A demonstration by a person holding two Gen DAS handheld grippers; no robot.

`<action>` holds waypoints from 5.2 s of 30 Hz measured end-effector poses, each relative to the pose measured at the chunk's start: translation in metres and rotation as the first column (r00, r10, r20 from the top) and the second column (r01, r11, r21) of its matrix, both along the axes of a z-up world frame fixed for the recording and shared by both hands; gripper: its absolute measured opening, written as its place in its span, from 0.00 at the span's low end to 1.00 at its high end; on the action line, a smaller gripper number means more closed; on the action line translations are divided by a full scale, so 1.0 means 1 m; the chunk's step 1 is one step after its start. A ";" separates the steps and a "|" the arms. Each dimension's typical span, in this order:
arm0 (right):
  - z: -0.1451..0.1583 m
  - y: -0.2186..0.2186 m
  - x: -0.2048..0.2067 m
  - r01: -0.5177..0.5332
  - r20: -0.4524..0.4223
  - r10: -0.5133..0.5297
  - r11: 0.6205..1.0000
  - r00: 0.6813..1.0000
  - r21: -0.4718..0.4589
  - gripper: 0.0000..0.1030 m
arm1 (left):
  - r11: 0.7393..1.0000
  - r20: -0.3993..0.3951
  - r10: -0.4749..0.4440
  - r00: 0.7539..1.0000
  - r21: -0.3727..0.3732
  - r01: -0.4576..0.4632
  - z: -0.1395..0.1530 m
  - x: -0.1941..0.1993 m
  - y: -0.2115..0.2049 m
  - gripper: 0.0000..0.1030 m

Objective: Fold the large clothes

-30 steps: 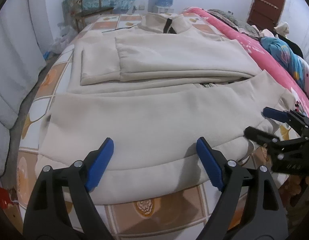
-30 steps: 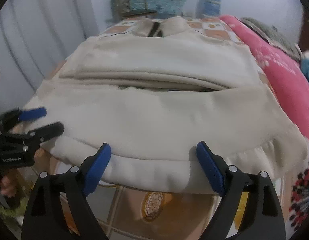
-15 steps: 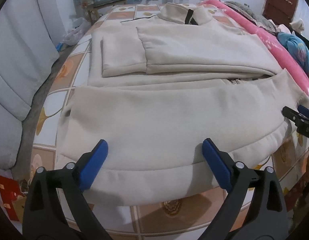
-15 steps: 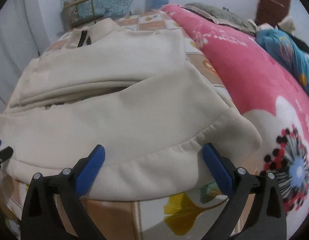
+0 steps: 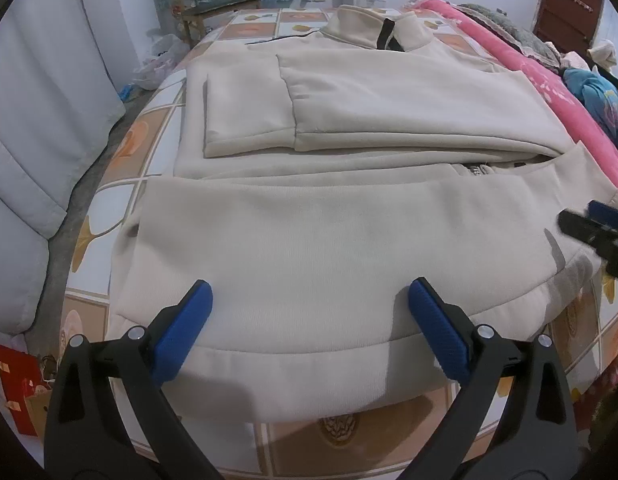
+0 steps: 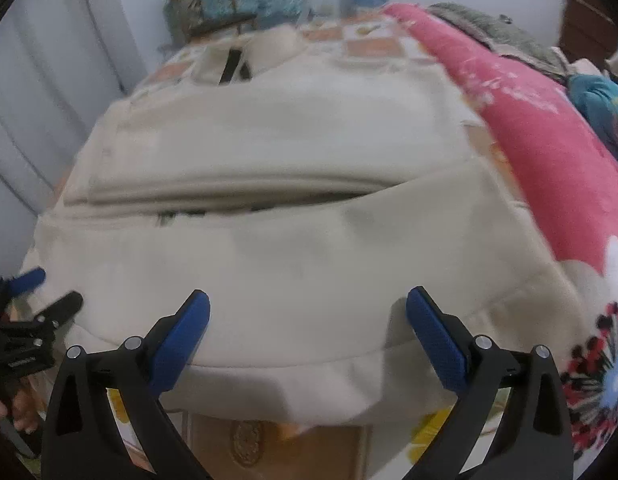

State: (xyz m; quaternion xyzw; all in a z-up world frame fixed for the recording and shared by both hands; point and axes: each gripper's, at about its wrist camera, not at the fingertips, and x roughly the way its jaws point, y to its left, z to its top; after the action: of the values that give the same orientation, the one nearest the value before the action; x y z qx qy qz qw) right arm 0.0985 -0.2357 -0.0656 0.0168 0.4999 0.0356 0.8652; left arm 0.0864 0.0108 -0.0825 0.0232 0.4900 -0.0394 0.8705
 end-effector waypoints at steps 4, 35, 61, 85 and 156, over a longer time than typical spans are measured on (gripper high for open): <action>-0.004 0.009 -0.002 -0.016 0.015 0.017 0.997 1.000 -0.073 0.93 | 1.000 0.002 0.000 1.000 -0.001 0.000 0.000 0.001 0.001 0.93; -0.004 0.008 -0.002 0.002 0.013 -0.001 0.998 1.000 -0.069 0.94 | 1.000 0.011 0.006 1.000 0.000 -0.006 0.000 0.001 0.001 0.93; -0.004 0.008 -0.002 -0.004 0.011 0.005 0.997 1.000 -0.072 0.94 | 1.000 0.010 0.006 1.000 0.000 -0.006 0.000 0.001 0.001 0.93; -0.004 0.009 -0.002 -0.004 0.013 0.004 0.997 1.000 -0.073 0.94 | 1.000 0.010 0.005 1.000 0.001 -0.005 0.000 0.001 0.001 0.93; -0.004 0.010 0.012 -0.012 -0.084 0.006 0.997 0.996 -0.076 0.94 | 0.999 -0.073 0.047 0.996 0.012 -0.046 0.000 0.011 -0.001 0.93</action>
State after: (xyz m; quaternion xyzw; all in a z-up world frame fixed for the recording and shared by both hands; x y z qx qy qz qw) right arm 0.1101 -0.2258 -0.0697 -0.0172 0.5367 0.0196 0.8434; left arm 0.0971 0.0099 -0.0820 0.0147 0.5223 -0.0174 0.8525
